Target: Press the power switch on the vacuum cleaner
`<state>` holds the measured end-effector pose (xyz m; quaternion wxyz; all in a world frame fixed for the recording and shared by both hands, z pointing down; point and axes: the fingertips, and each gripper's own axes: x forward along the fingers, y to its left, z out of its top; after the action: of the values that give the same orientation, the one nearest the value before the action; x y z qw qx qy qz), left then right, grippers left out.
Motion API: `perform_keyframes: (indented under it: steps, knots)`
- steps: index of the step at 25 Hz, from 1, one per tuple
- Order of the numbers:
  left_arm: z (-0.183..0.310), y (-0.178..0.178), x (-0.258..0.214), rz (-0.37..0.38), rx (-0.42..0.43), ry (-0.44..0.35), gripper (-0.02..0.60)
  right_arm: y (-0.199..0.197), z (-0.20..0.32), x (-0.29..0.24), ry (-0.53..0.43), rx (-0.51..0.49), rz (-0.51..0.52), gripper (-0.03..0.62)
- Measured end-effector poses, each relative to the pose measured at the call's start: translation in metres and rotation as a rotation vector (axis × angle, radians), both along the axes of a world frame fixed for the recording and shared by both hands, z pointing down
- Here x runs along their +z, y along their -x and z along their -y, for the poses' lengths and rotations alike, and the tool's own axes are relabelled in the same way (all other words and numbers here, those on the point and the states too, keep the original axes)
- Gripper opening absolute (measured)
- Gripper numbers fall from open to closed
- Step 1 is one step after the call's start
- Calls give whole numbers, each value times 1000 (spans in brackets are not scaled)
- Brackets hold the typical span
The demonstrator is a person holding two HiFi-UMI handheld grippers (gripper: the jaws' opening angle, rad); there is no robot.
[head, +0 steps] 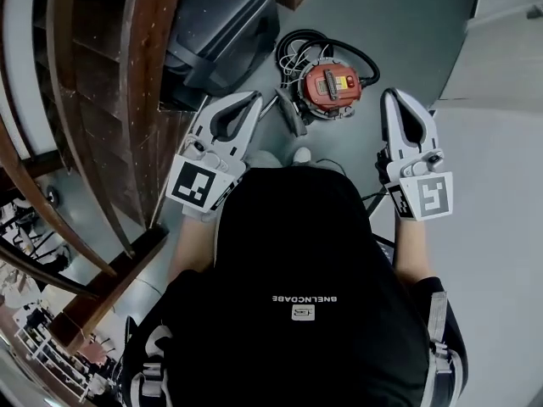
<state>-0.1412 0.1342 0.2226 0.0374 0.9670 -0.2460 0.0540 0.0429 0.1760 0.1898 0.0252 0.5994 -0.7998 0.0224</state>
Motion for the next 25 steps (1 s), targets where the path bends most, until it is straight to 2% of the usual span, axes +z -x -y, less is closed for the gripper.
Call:
perform_keyframes:
  steps: [5,10,14,17,19,22,25]
  knots:
    - [7,-23,13,14,5,28,15,-22,13,15,26,2,24,28]
    - [39,-32,19,-17,28,40,15,-24,41,30,57,26,29,26]
    - [76,-33,34,1,88,37,15,-21,73,38,70,55,18,28]
    - [111,-40,31,-64,110,34,15,-23,99,42,83,92,2,28]
    - [129,-46,33,-77,140,40,15,-25,114,44,96,114,-1,28]
    - [147,-51,39,-68,177,53,15,-25,137,47,106,121,19,28]
    - [161,-58,48,-51,197,63,15,-37,154,67,181,139,-29,28]
